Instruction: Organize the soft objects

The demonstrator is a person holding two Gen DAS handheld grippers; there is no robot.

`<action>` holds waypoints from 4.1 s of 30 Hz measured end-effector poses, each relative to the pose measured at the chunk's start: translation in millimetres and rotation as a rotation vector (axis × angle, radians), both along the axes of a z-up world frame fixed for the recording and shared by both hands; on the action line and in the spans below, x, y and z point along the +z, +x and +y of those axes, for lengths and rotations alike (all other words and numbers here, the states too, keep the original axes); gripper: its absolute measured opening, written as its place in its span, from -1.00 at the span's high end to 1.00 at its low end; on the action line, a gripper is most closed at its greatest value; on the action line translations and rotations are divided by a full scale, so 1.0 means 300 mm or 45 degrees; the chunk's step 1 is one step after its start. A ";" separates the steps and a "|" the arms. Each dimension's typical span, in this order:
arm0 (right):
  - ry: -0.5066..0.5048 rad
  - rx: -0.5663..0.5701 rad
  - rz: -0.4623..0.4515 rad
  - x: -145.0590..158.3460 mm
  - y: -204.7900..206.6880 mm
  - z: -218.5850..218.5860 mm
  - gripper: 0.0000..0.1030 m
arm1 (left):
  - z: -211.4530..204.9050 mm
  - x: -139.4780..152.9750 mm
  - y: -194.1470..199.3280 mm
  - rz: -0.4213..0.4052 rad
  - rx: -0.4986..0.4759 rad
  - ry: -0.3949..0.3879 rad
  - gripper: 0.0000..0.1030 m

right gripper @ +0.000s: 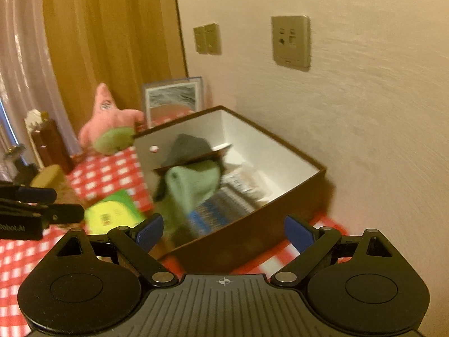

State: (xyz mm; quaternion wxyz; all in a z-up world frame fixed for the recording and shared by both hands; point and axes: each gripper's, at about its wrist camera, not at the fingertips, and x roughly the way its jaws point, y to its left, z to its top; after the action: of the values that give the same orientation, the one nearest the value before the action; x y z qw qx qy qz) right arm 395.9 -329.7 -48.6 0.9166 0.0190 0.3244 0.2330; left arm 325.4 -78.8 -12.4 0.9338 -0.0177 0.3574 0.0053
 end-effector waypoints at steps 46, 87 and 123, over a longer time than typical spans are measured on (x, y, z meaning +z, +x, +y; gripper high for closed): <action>-0.035 0.067 0.300 -0.011 -1.012 0.494 -0.79 | 0.389 -0.056 -0.998 0.201 0.095 -0.095 -0.46; -0.046 0.067 0.310 -0.015 -0.990 0.526 -0.79 | 0.414 -0.052 -0.968 0.197 0.106 -0.105 -0.46; -0.045 0.069 0.306 -0.014 -0.993 0.529 -0.79 | 0.413 -0.053 -0.974 0.192 0.107 -0.106 -0.46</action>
State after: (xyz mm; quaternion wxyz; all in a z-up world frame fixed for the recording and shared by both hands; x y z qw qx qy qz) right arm 98.0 -171.0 -52.9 0.8646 0.0218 0.4365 0.2480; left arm 33.1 45.1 -28.5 0.9016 -0.0710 0.4255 0.0308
